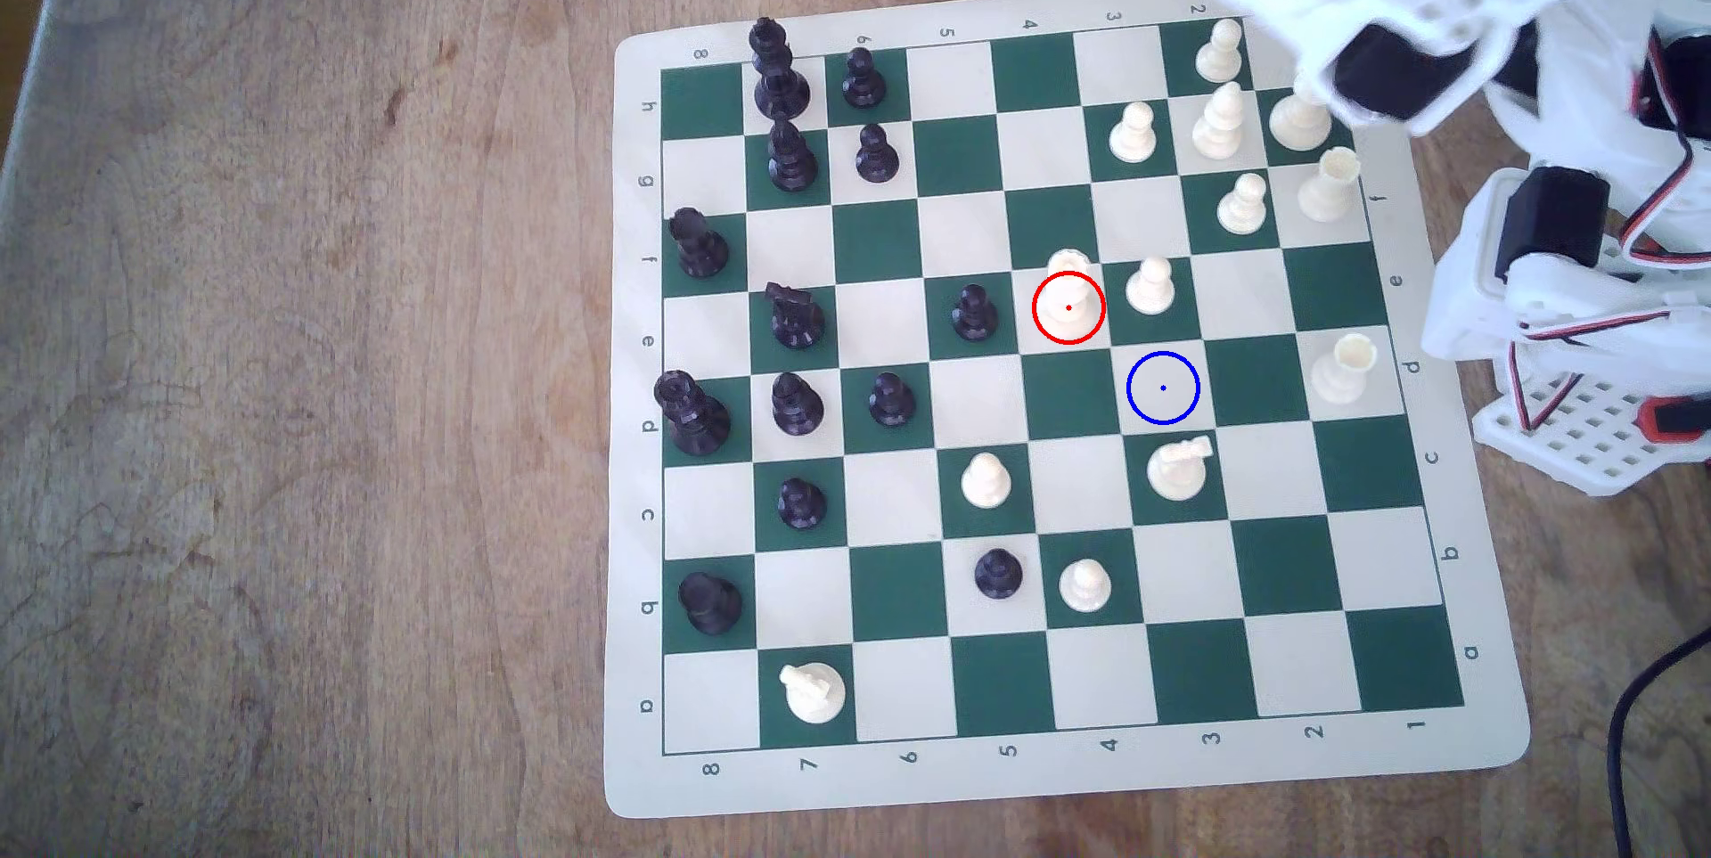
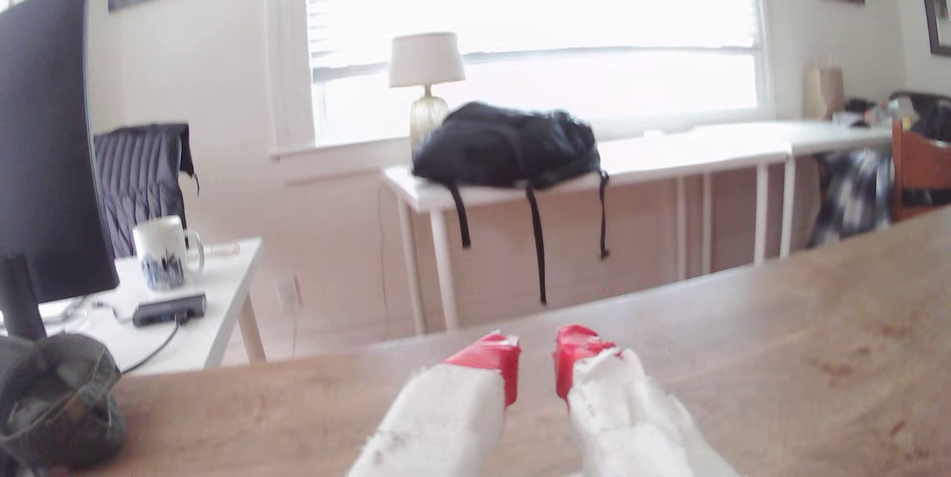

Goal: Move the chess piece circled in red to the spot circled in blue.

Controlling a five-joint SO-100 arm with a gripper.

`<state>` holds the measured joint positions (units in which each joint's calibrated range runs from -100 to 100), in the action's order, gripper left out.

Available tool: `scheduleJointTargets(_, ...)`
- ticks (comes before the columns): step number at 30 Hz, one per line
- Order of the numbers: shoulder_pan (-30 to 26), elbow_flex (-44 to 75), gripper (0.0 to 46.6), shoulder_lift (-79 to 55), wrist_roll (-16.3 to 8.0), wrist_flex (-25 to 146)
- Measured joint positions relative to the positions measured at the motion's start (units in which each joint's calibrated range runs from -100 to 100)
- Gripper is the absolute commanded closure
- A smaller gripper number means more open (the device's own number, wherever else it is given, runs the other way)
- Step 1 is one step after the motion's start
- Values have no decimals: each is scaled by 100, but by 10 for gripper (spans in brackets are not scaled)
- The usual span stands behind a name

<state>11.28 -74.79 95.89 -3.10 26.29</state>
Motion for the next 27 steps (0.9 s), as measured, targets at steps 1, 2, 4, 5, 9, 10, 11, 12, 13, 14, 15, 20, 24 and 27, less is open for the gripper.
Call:
scheduleJointTargets(1,-59,0,428,0,0,343)
scheduleJointTargets(2,-96,0,434,0,0,502)
scheduleJointTargets(4,-221,90,458,-25,-63,861)
scheduleJointTargets(5,-391,190,464,0,-68,1410)
scheduleJointTargets(9,-863,425,443,-218,-83,2486)
scheduleJointTargets(10,-922,479,432,-302,-83,2685)
scheduleJointTargets(11,-937,542,419,-402,-83,2845)
scheduleJointTargets(12,-914,624,409,-545,-83,3012)
scheduleJointTargets(13,-878,696,388,-662,-93,3139)
scheduleJointTargets(14,-863,822,383,-905,-142,3323)
scheduleJointTargets(15,-870,913,383,-1064,-181,3426)
scheduleJointTargets(20,-590,1329,348,-2011,-381,3506)
scheduleJointTargets(24,-612,1771,346,-2765,-567,3562)
scheduleJointTargets(27,-524,2196,342,-3527,-718,3570)
